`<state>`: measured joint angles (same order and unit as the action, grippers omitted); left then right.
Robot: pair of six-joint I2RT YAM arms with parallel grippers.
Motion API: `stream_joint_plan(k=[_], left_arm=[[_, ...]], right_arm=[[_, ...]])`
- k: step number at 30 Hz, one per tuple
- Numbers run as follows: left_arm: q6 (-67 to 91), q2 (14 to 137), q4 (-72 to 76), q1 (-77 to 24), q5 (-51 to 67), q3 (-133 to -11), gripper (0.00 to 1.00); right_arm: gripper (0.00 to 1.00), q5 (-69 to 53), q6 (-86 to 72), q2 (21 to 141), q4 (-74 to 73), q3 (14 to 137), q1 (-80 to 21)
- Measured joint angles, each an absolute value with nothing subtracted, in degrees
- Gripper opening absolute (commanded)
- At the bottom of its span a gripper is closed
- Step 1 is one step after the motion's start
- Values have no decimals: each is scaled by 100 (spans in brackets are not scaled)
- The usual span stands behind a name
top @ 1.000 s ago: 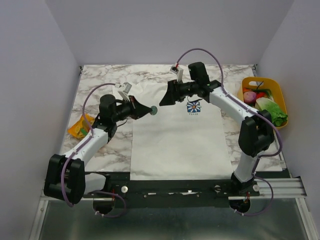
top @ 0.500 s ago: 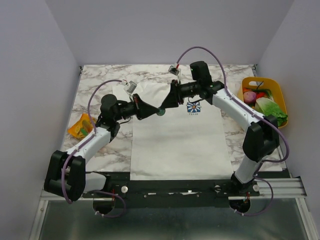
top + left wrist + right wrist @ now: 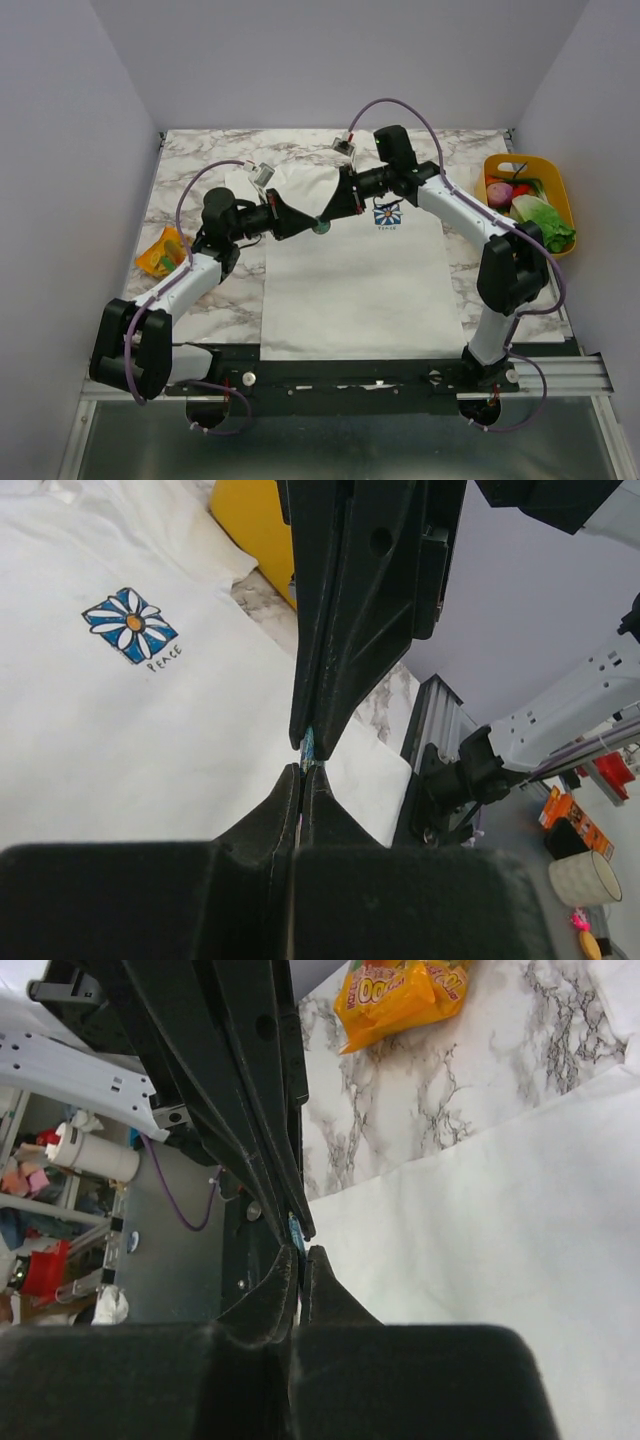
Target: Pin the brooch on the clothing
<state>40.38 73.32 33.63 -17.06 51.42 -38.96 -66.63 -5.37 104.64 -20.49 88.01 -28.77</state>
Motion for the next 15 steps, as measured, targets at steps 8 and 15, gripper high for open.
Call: stream_joint_plan(k=[8,15], left_arm=[[3267,7273,2023,-1848,4121,-4515,75],[2174,6949,436,-3138,847,-5286,76]], right_arm=[[0,-5701,-775,10466,-2239,9091,-2921],[1,-3771,-1806,10466,-2473,9614,-2941]])
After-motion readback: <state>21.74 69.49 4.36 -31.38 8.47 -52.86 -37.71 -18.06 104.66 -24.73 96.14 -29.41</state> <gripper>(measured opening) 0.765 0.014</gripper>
